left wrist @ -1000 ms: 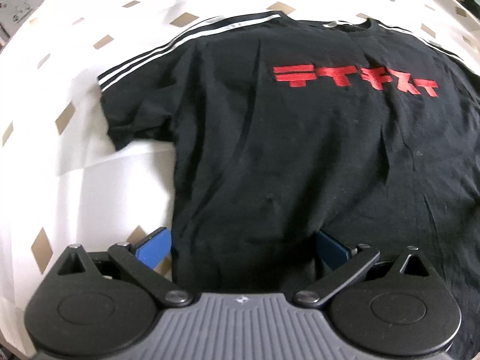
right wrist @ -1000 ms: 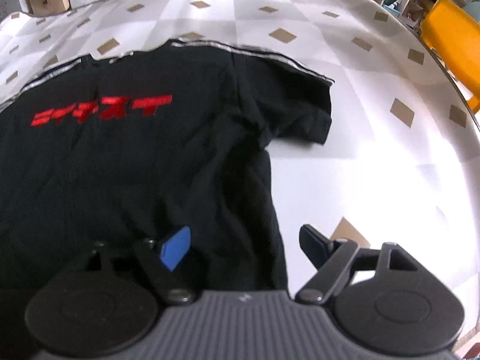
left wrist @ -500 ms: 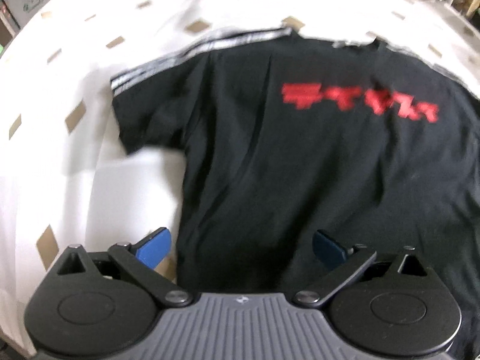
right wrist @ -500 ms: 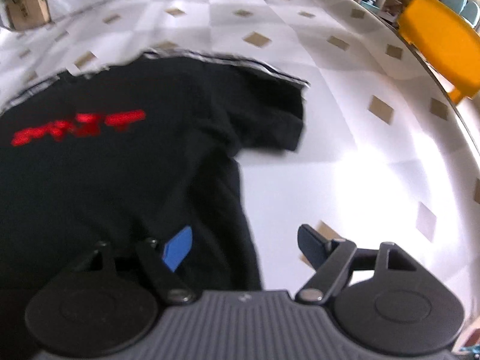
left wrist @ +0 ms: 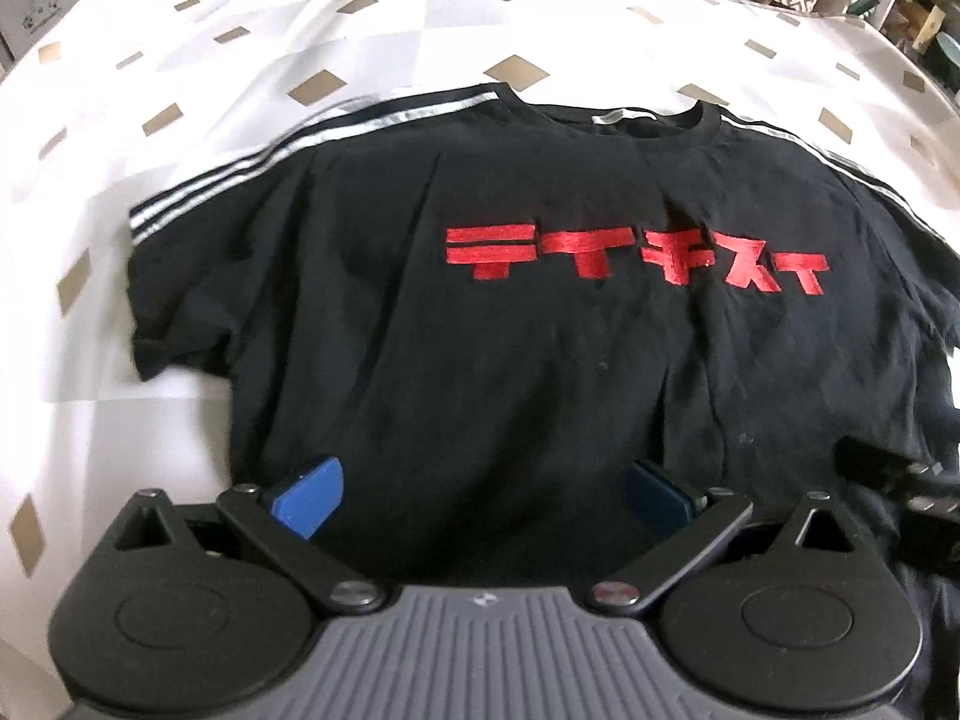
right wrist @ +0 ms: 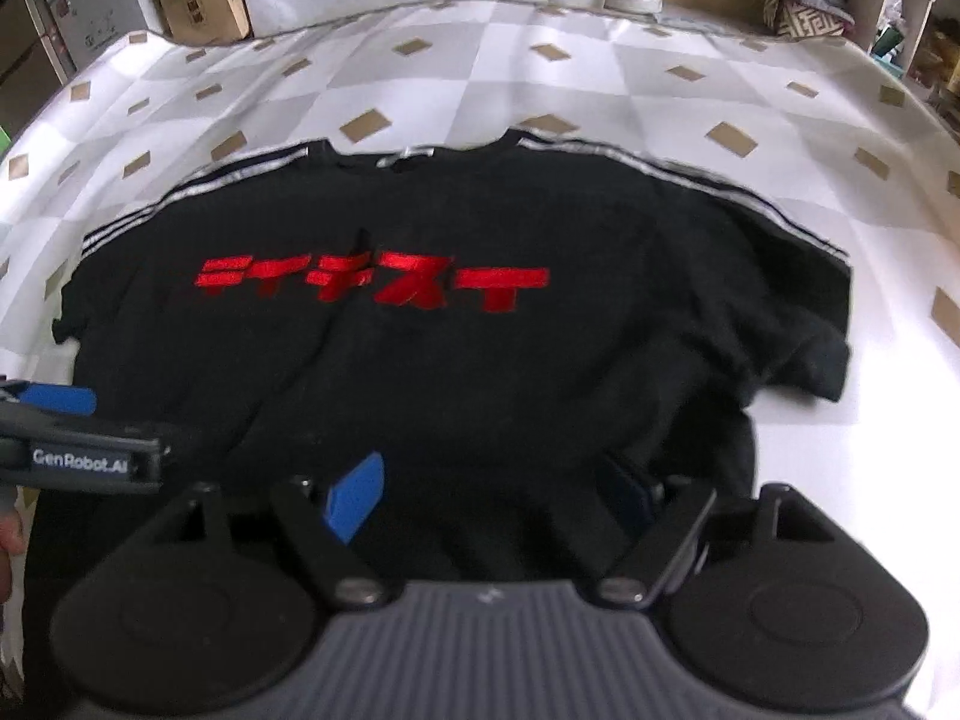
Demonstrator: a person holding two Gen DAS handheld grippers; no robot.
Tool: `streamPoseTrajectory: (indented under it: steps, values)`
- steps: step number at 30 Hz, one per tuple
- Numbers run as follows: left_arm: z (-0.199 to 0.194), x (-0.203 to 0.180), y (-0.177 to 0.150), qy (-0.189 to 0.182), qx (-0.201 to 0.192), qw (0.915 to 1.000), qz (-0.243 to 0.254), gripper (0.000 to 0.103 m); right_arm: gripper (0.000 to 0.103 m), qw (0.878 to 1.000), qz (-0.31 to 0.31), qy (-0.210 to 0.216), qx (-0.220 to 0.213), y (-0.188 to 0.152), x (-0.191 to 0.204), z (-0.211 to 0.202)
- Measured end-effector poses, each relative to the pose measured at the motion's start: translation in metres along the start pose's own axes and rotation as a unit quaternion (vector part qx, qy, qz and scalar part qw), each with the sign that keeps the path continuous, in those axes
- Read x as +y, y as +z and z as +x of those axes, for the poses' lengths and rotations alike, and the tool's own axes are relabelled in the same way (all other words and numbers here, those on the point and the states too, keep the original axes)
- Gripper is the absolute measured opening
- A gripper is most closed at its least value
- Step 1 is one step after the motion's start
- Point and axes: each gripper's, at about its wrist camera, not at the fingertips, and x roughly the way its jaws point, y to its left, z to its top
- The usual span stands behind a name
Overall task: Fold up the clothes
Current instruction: 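Press both open tools along the T-shirt body to flatten it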
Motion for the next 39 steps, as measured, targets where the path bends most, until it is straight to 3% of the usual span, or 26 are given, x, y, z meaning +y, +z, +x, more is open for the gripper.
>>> streamPoseTrajectory:
  steps: [3,6,13,19,24,32,39]
  values:
    - [0.010,-0.002,0.001,0.002,0.009,0.9999,0.009,0.103,0.077,1.000,-0.006,-0.011,0.027,0.000,0.002,0.014]
    - [0.013,0.003,0.003,0.008,0.000,0.9999,0.010,0.103,0.078,0.999,-0.009,-0.038,0.026,-0.002,-0.004,0.017]
    - [0.014,0.025,0.008,0.019,-0.011,0.9997,-0.014,0.103,0.081,0.995,0.076,-0.063,0.024,-0.001,-0.045,0.019]
    - [0.018,0.041,0.012,0.027,-0.012,0.9990,-0.034,0.103,0.080,0.992,0.092,-0.080,0.024,0.001,-0.052,0.020]
    - [0.015,0.045,0.008,0.032,-0.013,0.9986,-0.041,0.103,0.080,0.988,0.126,-0.085,0.024,0.001,-0.066,0.018]
    - [0.013,0.047,0.010,0.040,0.005,0.9977,-0.055,0.103,0.081,0.987,0.127,-0.092,0.013,0.008,-0.065,0.006]
    - [0.001,0.026,0.021,0.044,-0.028,0.9981,-0.034,0.103,0.081,0.993,0.095,-0.065,-0.020,0.020,-0.048,0.002]
